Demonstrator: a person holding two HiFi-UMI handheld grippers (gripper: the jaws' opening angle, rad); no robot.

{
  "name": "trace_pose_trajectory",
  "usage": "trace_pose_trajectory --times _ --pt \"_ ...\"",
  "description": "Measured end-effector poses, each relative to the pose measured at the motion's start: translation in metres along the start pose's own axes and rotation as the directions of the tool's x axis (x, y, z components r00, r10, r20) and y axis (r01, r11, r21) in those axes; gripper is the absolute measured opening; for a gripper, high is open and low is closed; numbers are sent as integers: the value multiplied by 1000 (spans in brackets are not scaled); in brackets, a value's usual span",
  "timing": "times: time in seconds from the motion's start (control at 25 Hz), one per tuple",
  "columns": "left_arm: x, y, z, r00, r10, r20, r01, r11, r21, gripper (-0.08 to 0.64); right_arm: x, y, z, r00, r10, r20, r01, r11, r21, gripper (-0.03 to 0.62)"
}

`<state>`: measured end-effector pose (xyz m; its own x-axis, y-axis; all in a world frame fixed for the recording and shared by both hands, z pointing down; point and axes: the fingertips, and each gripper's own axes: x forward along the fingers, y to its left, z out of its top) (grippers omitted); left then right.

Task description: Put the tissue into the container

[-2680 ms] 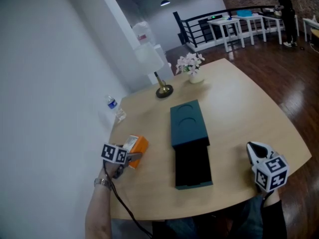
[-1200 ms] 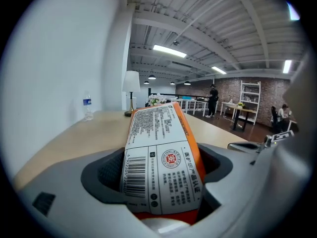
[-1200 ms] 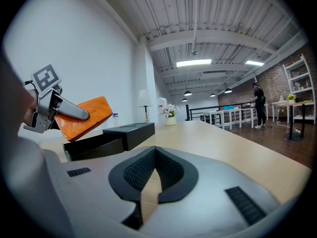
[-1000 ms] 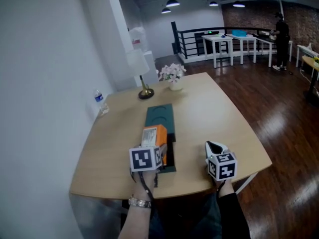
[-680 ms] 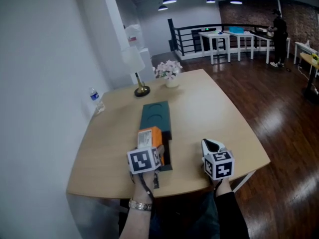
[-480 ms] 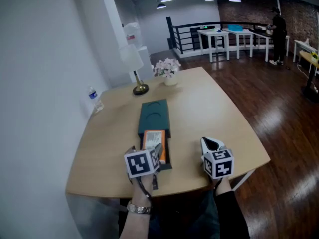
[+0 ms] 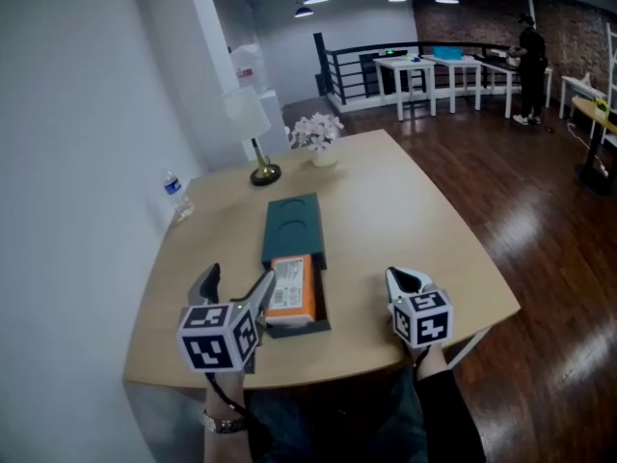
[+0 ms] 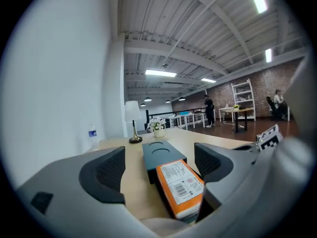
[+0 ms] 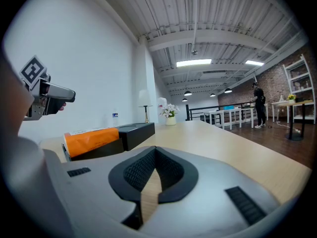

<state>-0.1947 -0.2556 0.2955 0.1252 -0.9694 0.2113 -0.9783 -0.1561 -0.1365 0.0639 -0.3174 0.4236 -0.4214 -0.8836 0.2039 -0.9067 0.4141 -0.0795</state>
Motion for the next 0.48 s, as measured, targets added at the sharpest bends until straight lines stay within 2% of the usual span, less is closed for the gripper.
trace_pose_trajectory --times 0.04,0.12,0.2,0.32,0.36,0.44,0.48 --pt "-7 8 0 1000 -7 13 7 1000 31 444 0 0 0 1000 1 0 -1 1000 0 6" --pt "-17 25 -13 999 -23 33 21 998 58 380 -1 -1 1 1000 0 1 0 1000 -1 6" --pt "-16 44 -45 999 -49 19 48 999 16 248 -1 -1 0 1000 3 0 -3 1000 2 6" --pt "-5 69 -106 996 -73 -46 69 994 -88 100 -1 -1 -1 1000 7 -4 -7 1000 5 6" --pt "-2 74 -122 996 -66 -62 59 993 -100 82 -2 -1 -2 1000 6 -5 -6 1000 6 5" --pt "4 79 -142 995 -48 -82 41 995 -92 1 -2 -3 -2 1000 5 -5 -5 1000 7 5" --pt "7 79 -148 995 -47 -87 40 996 -85 0 -2 -3 -2 1000 4 -5 -4 1000 7 5"
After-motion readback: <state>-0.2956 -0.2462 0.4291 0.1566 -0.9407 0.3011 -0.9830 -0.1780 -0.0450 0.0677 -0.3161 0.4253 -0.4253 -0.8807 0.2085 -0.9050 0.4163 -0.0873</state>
